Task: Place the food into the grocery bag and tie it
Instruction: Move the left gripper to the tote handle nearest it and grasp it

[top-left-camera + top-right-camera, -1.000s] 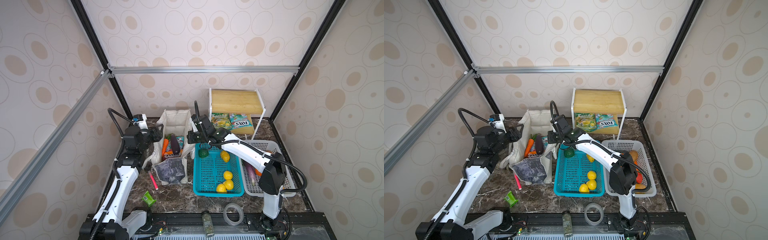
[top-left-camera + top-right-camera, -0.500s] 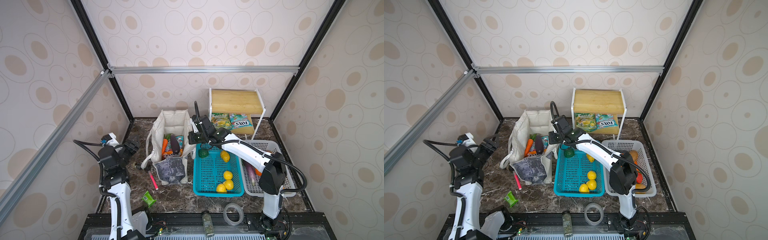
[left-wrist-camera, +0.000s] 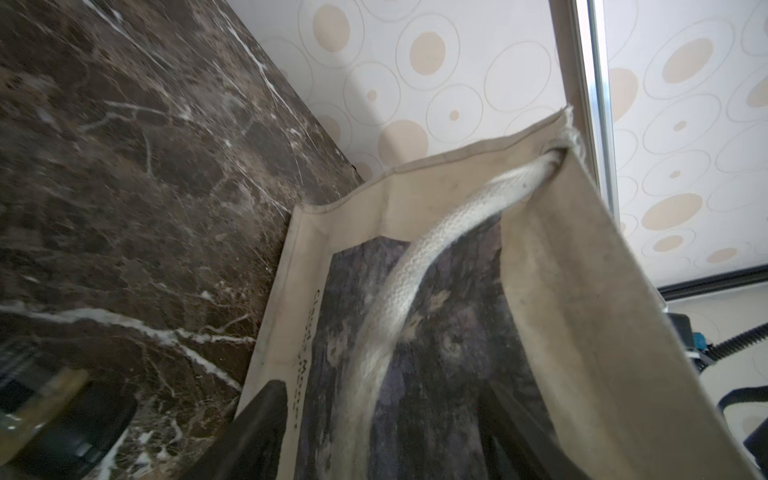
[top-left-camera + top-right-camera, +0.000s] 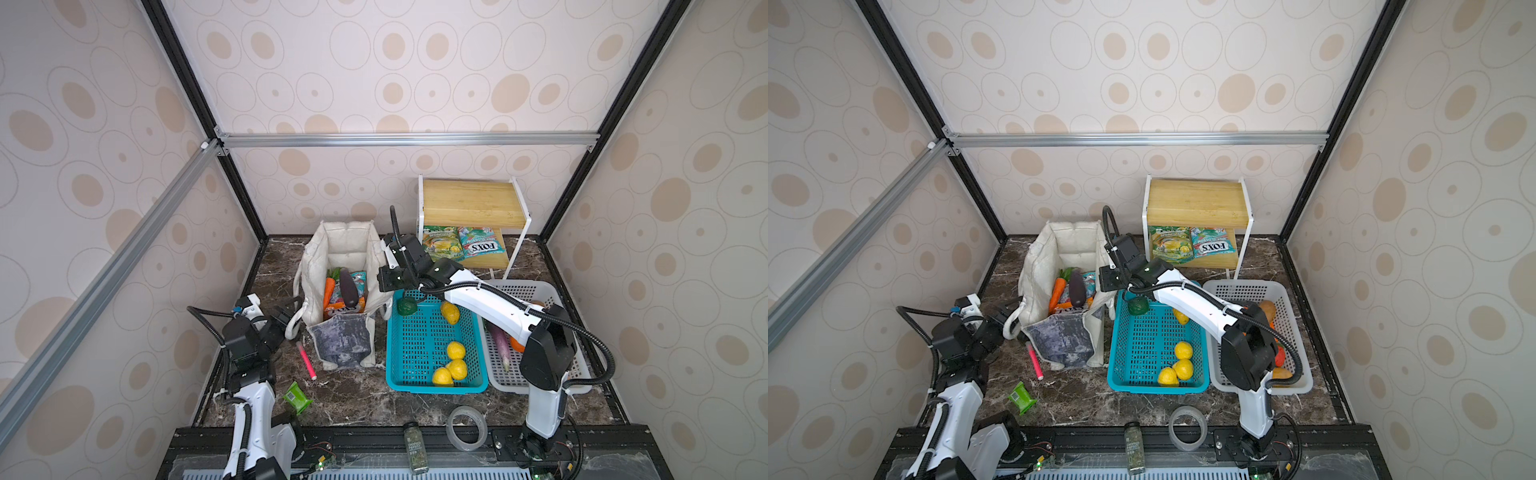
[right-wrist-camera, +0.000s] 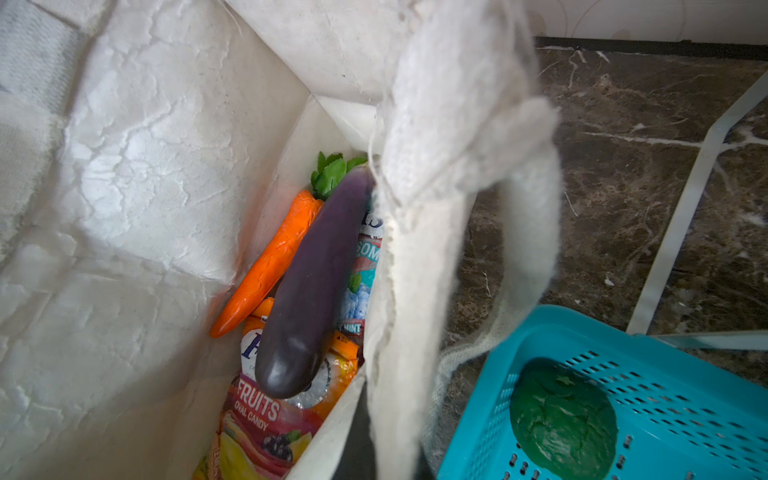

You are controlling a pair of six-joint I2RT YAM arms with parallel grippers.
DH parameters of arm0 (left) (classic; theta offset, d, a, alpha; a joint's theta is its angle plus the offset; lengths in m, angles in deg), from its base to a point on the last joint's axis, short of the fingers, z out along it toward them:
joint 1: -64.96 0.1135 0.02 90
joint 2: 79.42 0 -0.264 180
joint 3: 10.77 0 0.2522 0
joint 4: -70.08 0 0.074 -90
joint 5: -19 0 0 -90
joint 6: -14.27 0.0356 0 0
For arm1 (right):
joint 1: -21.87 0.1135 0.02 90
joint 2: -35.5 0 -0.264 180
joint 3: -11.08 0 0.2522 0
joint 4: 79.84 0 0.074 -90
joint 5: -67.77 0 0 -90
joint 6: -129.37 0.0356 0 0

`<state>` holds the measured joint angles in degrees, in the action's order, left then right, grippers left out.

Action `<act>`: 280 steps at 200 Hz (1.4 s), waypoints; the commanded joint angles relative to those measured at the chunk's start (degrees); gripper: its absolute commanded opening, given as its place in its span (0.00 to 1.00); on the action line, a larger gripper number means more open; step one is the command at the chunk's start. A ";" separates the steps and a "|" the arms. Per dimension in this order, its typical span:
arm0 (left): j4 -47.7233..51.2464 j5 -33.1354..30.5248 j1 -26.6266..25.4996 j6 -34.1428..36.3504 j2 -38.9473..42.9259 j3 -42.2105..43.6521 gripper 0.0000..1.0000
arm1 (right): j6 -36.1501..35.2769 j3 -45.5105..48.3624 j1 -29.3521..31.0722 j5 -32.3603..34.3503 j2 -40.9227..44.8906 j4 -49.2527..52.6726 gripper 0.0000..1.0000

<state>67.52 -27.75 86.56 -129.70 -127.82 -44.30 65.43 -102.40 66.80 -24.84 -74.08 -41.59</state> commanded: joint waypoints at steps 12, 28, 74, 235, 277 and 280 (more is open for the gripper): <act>-13.39 1.24 -2.79 -8.58 -2.00 1.79 0.60 | -0.19 1.27 -0.34 -0.07 2.13 -0.46 0.05; -16.13 2.60 -2.82 -11.78 -3.29 2.79 0.60 | 0.10 1.88 -0.37 0.06 2.39 -0.91 0.05; -9.44 -2.08 -3.21 -5.68 -3.87 3.46 0.63 | 0.57 2.87 -0.40 -0.11 2.31 -1.80 0.05; -6.63 -7.93 -6.84 -0.11 -3.99 -4.74 0.00 | 0.49 1.69 -0.45 -1.26 2.17 -1.83 0.12; 12.36 -20.29 -4.47 10.76 3.37 -17.71 0.00 | -0.40 1.74 -0.88 -0.01 5.25 -0.66 0.53; 12.73 -20.39 -4.25 10.90 3.44 -18.20 0.00 | -0.47 2.02 -0.97 0.12 5.65 -0.75 0.55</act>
<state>70.95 -41.57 80.79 -126.05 -126.47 -56.25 65.76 -100.33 66.56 -25.34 -73.17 -42.94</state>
